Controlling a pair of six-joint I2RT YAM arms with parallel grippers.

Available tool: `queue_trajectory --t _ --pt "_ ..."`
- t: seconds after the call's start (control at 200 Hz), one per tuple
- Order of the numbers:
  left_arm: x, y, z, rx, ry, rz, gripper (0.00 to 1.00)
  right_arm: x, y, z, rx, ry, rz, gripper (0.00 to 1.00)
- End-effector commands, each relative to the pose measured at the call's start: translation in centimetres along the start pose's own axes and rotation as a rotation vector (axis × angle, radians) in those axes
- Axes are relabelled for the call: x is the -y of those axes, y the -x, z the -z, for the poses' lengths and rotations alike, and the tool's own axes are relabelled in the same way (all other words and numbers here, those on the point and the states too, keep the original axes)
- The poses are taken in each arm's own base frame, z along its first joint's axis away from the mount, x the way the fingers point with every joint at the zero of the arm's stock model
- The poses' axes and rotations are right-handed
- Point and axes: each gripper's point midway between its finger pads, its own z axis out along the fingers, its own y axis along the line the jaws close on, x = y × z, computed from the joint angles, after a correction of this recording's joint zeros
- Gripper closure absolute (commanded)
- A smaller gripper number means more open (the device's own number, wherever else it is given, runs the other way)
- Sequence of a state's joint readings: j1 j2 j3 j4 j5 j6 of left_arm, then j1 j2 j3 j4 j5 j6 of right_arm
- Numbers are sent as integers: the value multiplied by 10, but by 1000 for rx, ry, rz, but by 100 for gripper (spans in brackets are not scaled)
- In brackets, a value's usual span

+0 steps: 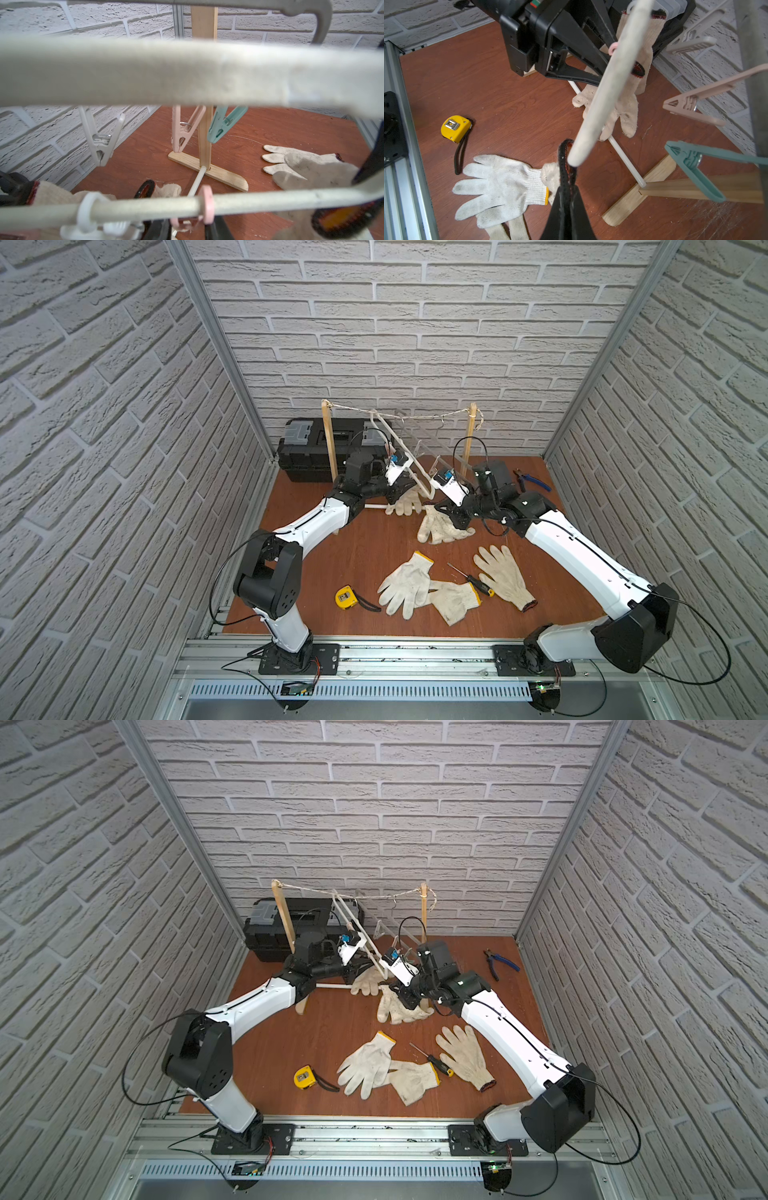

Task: Clip the gloves onto a hanger to dry
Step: Open the clamp at the hanger, then clamp the glove onto the hanger.

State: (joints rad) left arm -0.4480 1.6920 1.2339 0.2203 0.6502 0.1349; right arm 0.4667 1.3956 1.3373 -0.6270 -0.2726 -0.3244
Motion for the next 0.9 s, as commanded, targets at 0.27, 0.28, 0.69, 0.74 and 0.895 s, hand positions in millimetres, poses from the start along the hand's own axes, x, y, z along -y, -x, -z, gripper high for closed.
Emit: queue_trajectory --t 0.27,0.28,0.69,0.74,0.895 --pt "32 14 22 -17 -168 31 77 -8 -1 -25 3 150 113 98" --pt "33 13 22 -19 -173 34 77 -8 -1 -26 2 157 114 98" --pt "54 13 40 -26 -295 94 77 -16 -11 -58 -12 345 149 98" --pt "54 12 40 -29 -299 99 77 -14 -13 -62 -15 346 147 98" --pt "53 10 41 -37 -304 109 77 -13 -10 -69 10 375 145 98"
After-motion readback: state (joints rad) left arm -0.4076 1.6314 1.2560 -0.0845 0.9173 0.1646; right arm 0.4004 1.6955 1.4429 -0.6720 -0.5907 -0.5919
